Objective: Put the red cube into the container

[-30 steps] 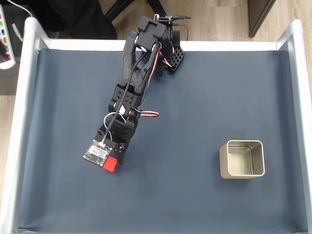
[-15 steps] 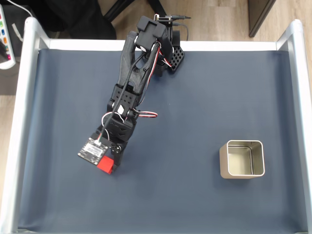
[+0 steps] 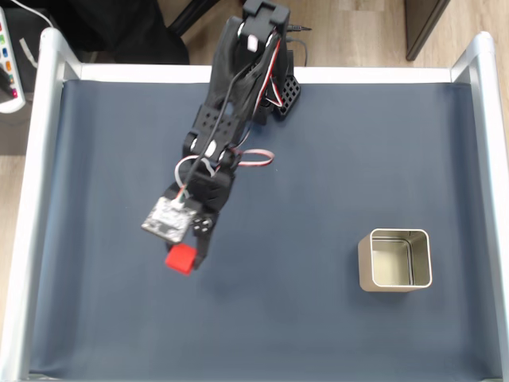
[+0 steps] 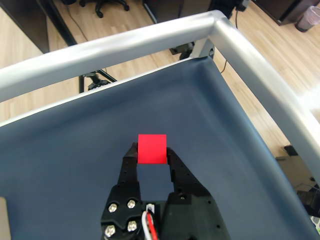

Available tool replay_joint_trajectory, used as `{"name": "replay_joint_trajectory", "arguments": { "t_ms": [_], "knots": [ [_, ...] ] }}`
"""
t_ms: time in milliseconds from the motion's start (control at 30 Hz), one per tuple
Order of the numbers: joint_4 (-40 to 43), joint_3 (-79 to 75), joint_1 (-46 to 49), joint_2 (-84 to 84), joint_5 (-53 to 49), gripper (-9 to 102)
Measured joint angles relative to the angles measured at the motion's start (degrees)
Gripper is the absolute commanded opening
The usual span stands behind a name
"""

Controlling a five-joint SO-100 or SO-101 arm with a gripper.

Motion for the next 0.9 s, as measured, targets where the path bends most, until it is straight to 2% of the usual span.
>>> {"name": "replay_joint_trajectory", "arguments": {
  "t_ms": [67, 167, 300, 433, 900],
  "knots": [
    [4.57, 0.0, -5.63, 6.77, 0.0, 0],
    [9.05, 0.18, -6.68, 11.16, 0.62, 0],
    [12.92, -0.09, -18.9, 17.31, 1.85, 0],
    [14.15, 0.0, -27.69, 18.02, 1.49, 0],
    [15.64, -6.24, -44.12, 9.84, 0.44, 0]
  ]
}}
